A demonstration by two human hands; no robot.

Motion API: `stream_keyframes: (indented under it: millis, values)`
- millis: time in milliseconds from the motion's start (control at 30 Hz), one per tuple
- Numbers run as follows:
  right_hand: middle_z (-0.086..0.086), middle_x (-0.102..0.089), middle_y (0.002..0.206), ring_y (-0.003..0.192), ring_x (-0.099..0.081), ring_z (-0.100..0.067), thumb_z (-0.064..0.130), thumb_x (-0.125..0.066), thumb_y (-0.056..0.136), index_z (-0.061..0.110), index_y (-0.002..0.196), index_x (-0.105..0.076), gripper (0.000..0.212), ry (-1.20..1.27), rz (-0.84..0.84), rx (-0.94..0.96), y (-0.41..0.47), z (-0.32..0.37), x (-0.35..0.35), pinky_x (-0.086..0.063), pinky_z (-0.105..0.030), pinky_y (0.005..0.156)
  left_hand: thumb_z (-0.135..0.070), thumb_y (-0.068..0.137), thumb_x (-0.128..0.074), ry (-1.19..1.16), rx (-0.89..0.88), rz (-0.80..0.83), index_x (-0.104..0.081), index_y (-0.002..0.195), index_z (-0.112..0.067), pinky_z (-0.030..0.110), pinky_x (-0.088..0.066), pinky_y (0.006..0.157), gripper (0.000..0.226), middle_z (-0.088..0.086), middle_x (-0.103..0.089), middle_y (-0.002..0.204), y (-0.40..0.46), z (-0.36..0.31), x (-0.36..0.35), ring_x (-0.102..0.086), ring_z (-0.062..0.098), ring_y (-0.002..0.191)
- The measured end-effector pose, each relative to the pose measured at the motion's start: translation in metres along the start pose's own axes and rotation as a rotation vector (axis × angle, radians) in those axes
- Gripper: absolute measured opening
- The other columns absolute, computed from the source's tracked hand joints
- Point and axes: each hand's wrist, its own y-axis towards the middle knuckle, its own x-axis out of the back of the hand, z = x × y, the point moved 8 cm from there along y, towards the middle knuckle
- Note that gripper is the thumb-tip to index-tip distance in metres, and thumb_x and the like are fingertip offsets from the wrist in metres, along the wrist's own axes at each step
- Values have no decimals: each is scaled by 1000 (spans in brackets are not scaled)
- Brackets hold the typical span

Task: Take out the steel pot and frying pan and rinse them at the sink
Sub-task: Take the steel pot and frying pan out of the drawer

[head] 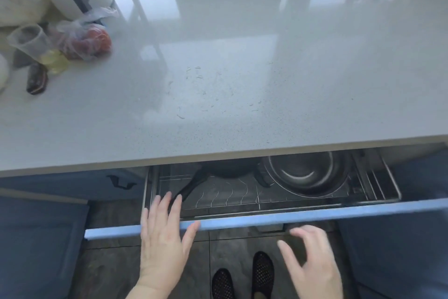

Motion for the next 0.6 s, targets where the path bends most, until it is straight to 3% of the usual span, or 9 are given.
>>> stream_keyframes:
  millis: [67, 133, 200, 367, 600]
  values:
    - [-12, -53, 126, 117, -50, -28, 55, -57, 75, 7, 118, -65, 66, -53, -223, -107, 4, -18, 55, -37, -30, 101, -69, 95, -16, 6, 44, 73, -56, 135, -11, 45, -11, 115, 82, 8, -50, 144, -10, 7, -6, -33, 28, 139]
    - [-20, -35, 148, 135, -32, -38, 66, -56, 80, 5, 138, -48, 85, -253, -180, -252, 17, -47, 78, -30, -52, 108, -71, 94, -14, 0, 50, 121, -57, 135, -13, 46, -12, 114, 83, 6, -50, 146, -22, 8, -10, -32, 28, 139]
    - [-19, -20, 157, 142, -18, -38, 74, -46, 78, 7, 148, -33, 98, -419, -36, -370, 27, -73, 81, -24, -60, 111, -72, 93, -14, -10, 70, 138, -57, 135, -14, 47, -12, 113, 84, 5, -49, 147, -33, 8, -12, -31, 27, 140]
    - [-12, -7, 162, 148, 1, -30, 83, -27, 77, 12, 154, -18, 105, -570, 129, -404, 23, -89, 78, -16, -53, 117, -76, 90, -13, -15, 116, 155, -56, 137, -14, 46, -13, 112, 88, 4, -46, 149, -52, 11, -16, -28, 24, 141]
    - [-13, -5, 162, 148, 2, -32, 85, -20, 75, 11, 154, -16, 109, -543, 172, -415, -3, -90, 86, -14, -52, 117, -78, 88, -9, 33, 147, 178, -57, 137, -18, 54, -26, 109, 92, 2, -48, 148, -77, 11, -17, -35, 27, 140]
